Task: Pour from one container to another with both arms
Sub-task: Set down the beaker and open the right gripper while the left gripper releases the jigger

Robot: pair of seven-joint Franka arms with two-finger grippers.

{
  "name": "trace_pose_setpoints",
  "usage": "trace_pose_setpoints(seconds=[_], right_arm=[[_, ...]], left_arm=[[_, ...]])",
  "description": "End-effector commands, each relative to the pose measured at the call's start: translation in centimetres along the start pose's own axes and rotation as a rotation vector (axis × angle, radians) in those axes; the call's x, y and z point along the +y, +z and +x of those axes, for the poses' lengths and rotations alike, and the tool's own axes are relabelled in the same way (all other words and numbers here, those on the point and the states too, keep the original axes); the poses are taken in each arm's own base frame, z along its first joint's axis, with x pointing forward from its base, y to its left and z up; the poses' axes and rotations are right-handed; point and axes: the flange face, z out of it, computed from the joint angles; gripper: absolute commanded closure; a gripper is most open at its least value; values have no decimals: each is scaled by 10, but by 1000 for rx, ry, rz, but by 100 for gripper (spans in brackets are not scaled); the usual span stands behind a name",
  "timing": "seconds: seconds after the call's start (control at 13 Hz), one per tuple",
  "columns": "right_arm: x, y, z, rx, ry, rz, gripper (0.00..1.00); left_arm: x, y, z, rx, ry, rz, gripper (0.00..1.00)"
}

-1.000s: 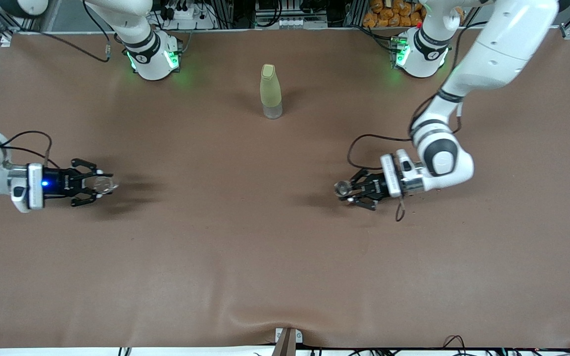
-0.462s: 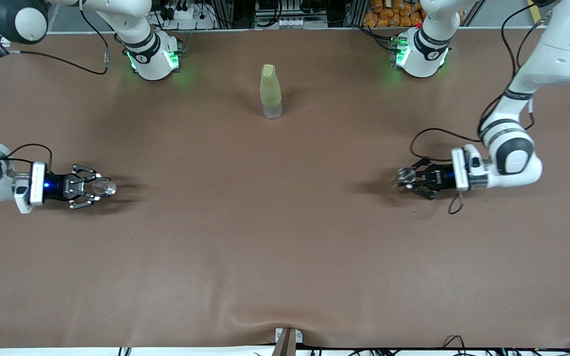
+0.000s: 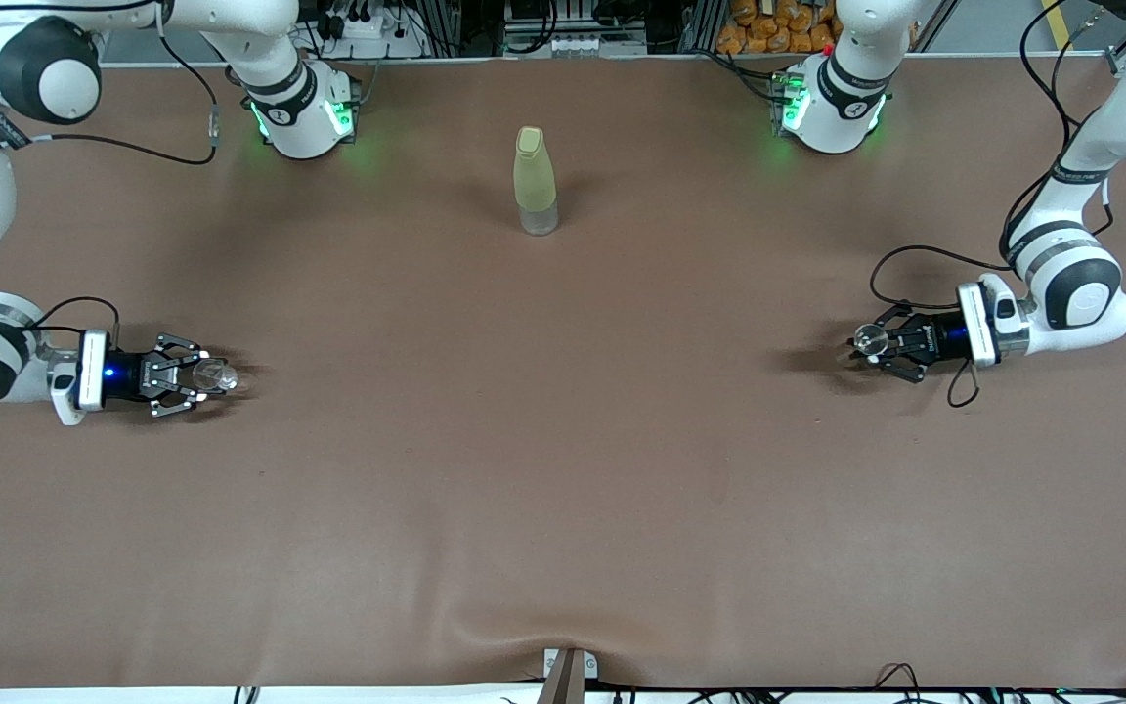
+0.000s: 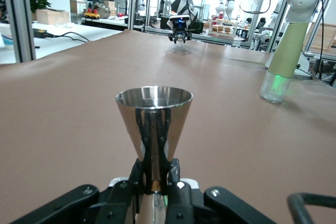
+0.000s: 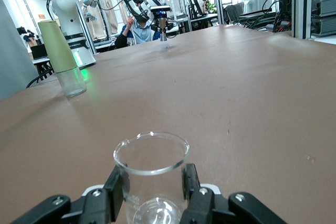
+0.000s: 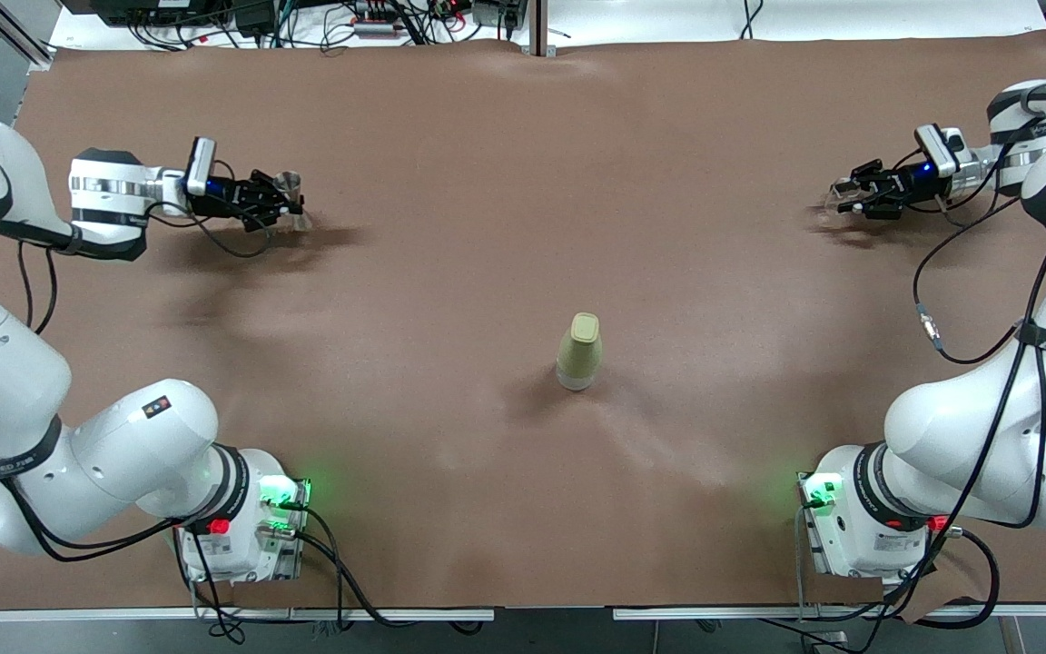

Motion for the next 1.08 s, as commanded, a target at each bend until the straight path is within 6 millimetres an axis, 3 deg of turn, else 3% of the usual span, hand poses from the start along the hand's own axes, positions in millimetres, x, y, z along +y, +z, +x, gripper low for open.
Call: trace_pose_setpoints(seconds=[0.0, 0.15, 0.46, 0.54, 0.62, 0.77, 1.0], right_arm=[[4, -2, -3, 16, -37, 19, 50], [3, -2, -7, 20, -36, 19, 35], [0, -11, -4, 37, -36, 14, 27], [3, -16, 5, 40, -45, 19, 24], [6, -21, 15, 38, -57, 23, 2], [3, -34, 26, 47, 5, 33, 0], [15, -59, 72, 6, 78, 32, 0]], left_arm=[[-8, -8, -17, 30, 25, -19, 100], [-9, -14, -26, 58, 14, -12, 100], [-13, -18, -36, 68, 10, 1, 100], [-15, -20, -36, 67, 14, 3, 100], [-15, -19, -38, 70, 10, 2, 100], [-15, -17, -42, 74, 26, 1, 100], [-18, -14, -53, 85, 23, 2, 100]])
